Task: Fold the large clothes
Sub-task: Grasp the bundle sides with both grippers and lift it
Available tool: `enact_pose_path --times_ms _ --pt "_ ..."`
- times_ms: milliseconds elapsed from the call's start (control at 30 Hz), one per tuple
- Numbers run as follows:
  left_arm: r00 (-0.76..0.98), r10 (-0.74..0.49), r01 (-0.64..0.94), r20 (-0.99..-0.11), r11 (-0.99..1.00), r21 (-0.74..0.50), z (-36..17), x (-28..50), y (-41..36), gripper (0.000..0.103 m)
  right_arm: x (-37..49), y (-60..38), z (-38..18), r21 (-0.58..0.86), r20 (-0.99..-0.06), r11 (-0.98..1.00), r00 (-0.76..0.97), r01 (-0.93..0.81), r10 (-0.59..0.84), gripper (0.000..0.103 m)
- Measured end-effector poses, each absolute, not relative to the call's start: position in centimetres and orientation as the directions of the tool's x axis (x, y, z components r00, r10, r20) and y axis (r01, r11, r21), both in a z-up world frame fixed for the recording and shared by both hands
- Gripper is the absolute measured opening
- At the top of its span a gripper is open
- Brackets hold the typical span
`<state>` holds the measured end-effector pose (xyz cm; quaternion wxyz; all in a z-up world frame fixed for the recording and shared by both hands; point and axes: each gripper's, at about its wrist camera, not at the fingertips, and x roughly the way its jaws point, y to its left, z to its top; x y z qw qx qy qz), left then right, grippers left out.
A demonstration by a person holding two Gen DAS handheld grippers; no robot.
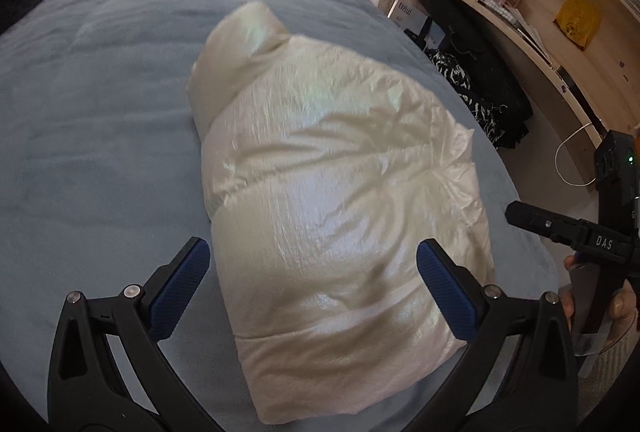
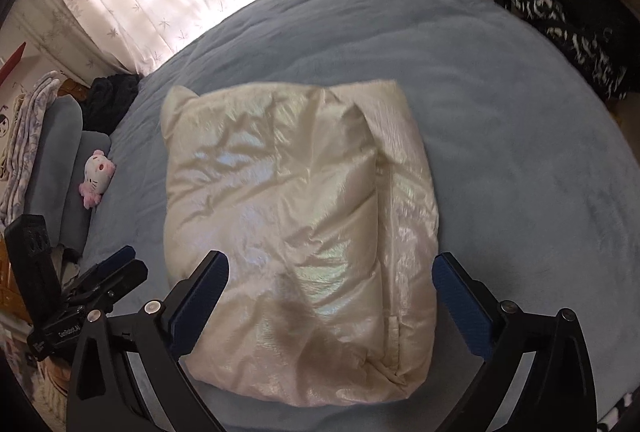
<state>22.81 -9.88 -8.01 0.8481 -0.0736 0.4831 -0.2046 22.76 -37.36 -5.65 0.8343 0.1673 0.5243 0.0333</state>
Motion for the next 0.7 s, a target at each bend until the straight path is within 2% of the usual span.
enact_pose_path --times_ms 300,700 --pt "0.376 -0.458 0.222 -0.806 0.888 -0.402 -13.0 24.3 -10.1 0.102 24.2 -39.0 -9.9 0.334 -0.878 0.934 0.403 0.125 0.26 0.103" --pt "0.393 -0.49 0.239 -0.778 0.872 -0.427 -16.7 24.9 -10.0 0.103 25.3 -42.2 -14.5 0.454 -0.851 0.886 0.338 0.091 0.401 0.103"
